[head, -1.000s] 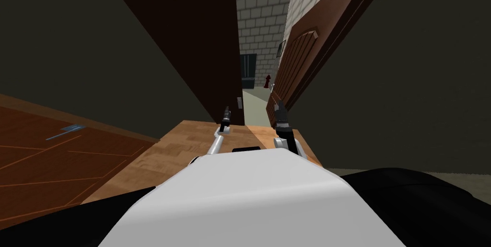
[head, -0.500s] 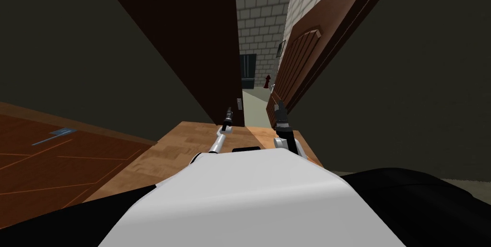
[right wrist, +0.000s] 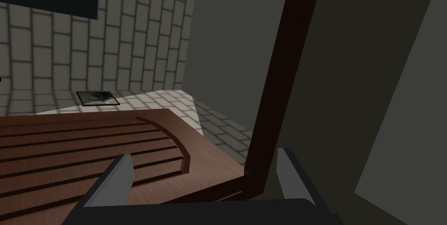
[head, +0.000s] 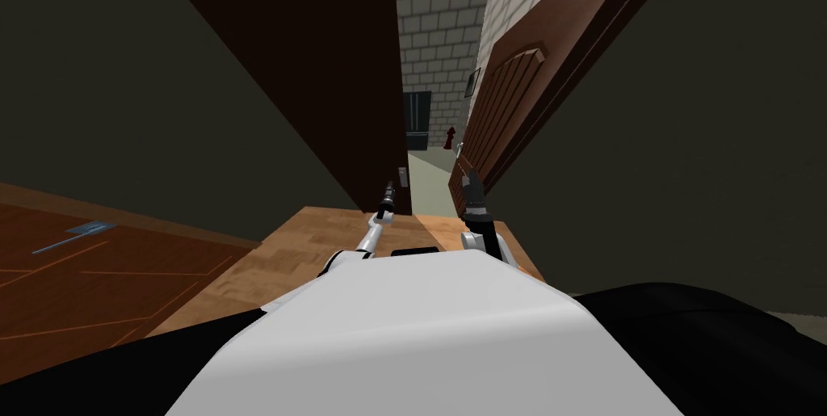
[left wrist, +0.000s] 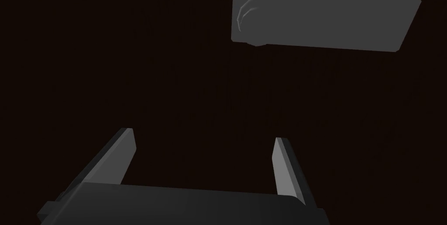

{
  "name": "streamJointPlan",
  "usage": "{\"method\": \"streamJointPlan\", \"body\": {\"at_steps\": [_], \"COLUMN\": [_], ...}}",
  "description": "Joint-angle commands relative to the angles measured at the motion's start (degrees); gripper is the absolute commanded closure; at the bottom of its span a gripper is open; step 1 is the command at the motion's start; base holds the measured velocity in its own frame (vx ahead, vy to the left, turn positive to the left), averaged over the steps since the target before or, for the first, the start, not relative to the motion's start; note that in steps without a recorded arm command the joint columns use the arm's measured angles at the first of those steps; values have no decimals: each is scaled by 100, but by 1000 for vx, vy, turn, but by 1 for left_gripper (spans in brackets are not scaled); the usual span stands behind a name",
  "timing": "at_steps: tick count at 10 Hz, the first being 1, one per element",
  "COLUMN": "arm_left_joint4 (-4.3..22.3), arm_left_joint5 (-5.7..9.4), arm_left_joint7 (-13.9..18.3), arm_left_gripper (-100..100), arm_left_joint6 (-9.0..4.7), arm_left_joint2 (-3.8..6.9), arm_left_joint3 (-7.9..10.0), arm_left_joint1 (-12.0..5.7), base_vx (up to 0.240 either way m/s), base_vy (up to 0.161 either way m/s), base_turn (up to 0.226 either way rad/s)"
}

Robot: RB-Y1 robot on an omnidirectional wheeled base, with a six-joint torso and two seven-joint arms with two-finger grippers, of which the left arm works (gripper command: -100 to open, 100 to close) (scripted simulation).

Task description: Push the door open

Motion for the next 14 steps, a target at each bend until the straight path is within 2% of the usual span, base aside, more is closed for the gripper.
{"method": "streamJointPlan", "body": {"at_steps": [1,5,6,7,8,10,12,14], "arm_left_joint4": [197,777,822,783,812,822,835,847], "arm_left_joint5": [19,75,79,76,83,88,95,101], "arm_left_joint7": [-26,-79,-83,-71,-76,-79,-84,-88], "arm_left_gripper": [-100,-100,-100,-100,-100,-100,-100,-100], "arm_left_joint6": [23,46,48,50,38,29,20,10], "arm_left_joint2": [-47,-185,-199,-178,8,129,165,106], "arm_left_joint3": [-10,-34,-36,-33,-18,-2,17,35], "arm_left_joint1": [-112,-436,-461,-447,-456,-453,-449,-446], "base_vx": [81,87,74,31,103,187,195,193], "base_vy": [6,9,5,1,-17,-29,-36,-34], "base_turn": [-10,-12,-5,-1,-26,-23,-18,-25]}}
